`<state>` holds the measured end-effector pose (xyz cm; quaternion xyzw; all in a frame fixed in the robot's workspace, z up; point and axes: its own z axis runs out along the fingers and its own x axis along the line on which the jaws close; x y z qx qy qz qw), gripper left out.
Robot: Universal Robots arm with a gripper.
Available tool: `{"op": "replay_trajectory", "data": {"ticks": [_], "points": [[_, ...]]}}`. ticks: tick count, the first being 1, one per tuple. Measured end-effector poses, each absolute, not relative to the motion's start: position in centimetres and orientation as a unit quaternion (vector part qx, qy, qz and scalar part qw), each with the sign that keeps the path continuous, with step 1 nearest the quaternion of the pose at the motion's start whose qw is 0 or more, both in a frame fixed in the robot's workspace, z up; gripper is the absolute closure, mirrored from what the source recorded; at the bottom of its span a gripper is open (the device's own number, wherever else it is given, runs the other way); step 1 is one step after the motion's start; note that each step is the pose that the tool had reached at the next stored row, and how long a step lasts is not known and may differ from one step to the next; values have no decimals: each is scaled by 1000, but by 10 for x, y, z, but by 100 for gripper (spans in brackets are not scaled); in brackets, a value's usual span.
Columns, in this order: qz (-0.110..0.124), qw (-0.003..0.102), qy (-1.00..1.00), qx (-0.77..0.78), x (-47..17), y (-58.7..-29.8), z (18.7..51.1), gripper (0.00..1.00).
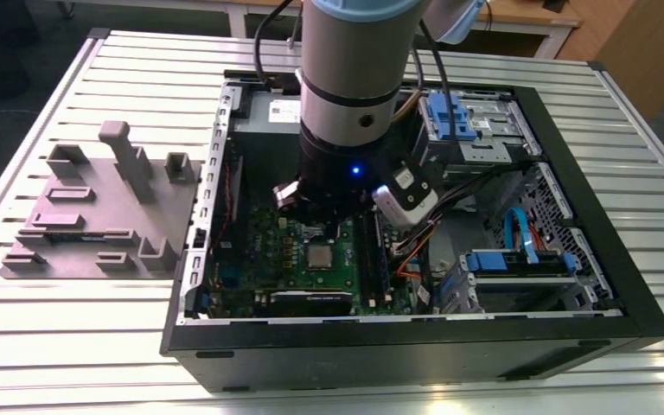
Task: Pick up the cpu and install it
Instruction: 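Close the cpu cover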
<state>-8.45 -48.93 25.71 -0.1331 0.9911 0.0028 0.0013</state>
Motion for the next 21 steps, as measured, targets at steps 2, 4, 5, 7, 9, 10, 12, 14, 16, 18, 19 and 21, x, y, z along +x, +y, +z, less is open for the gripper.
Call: {"op": "replay_trajectory", "data": {"ticks": [2, 4, 5, 7, 9, 10, 12, 14, 16, 18, 19, 21], "points": [[3, 1, 989, -149, -84, -489, 257, 89], [3, 1, 988, -155, -84, -489, 257, 89], [3, 1, 988, -156, -84, -489, 257, 89], [3, 1, 988, -156, -84, -489, 257, 89], [3, 1, 988, -156, -84, -489, 257, 89], [3, 1, 988, -156, -84, -489, 257, 89], [3, 1, 988, -156, -84, -489, 257, 89], [3, 1, 988, -156, -84, -489, 257, 89], [3, 1, 988, -156, -84, -489, 257, 89], [3, 1, 988, -156, -84, -489, 257, 89], [3, 1, 988, -156, -84, -489, 257, 89], [3, 1, 986, -165, -84, -489, 257, 89]]}}
